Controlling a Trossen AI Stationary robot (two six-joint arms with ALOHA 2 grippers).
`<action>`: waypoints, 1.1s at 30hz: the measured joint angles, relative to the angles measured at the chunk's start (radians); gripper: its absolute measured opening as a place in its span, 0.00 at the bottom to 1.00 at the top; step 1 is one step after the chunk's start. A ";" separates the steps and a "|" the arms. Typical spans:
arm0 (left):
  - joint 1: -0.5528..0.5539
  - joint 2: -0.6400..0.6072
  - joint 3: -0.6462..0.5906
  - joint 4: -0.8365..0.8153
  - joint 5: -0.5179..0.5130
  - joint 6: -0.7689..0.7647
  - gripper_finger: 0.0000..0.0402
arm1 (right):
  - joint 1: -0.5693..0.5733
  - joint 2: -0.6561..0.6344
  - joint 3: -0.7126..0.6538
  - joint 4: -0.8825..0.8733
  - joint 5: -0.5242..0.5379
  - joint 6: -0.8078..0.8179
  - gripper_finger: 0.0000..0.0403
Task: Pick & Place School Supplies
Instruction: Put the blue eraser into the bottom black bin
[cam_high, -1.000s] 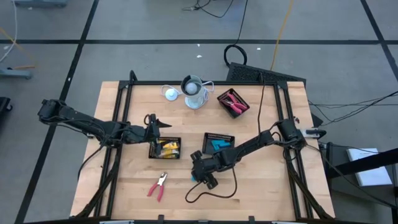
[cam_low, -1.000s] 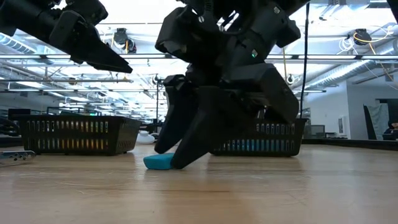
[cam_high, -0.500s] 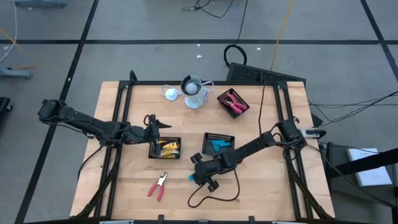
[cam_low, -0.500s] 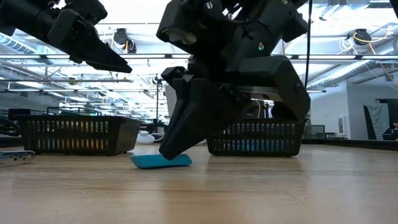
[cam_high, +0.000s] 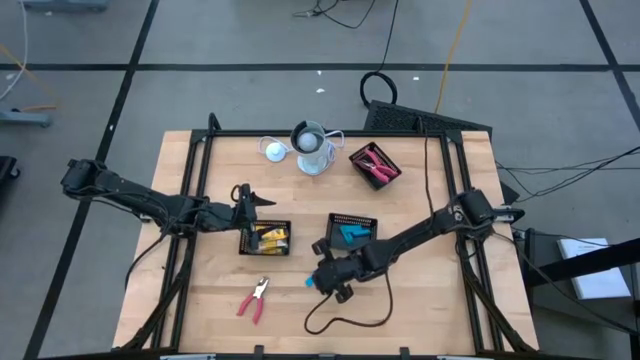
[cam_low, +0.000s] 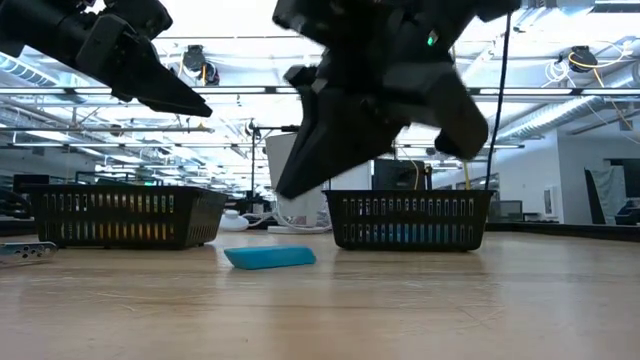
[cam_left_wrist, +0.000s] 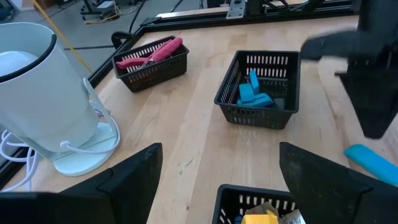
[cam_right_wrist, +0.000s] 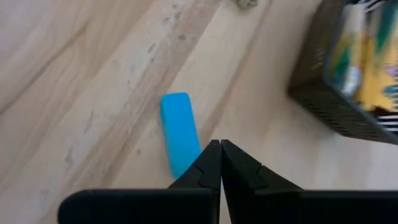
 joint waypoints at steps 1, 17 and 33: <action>0.000 0.000 0.000 0.000 0.000 0.000 0.81 | 0.002 -0.011 0.000 -0.009 0.014 0.001 0.00; 0.000 0.000 0.000 0.007 0.000 0.003 0.81 | -0.047 -0.015 0.000 0.003 -0.290 0.202 0.22; 0.000 0.000 0.000 0.008 0.000 0.011 0.81 | -0.084 0.122 0.004 0.101 -0.362 0.212 0.62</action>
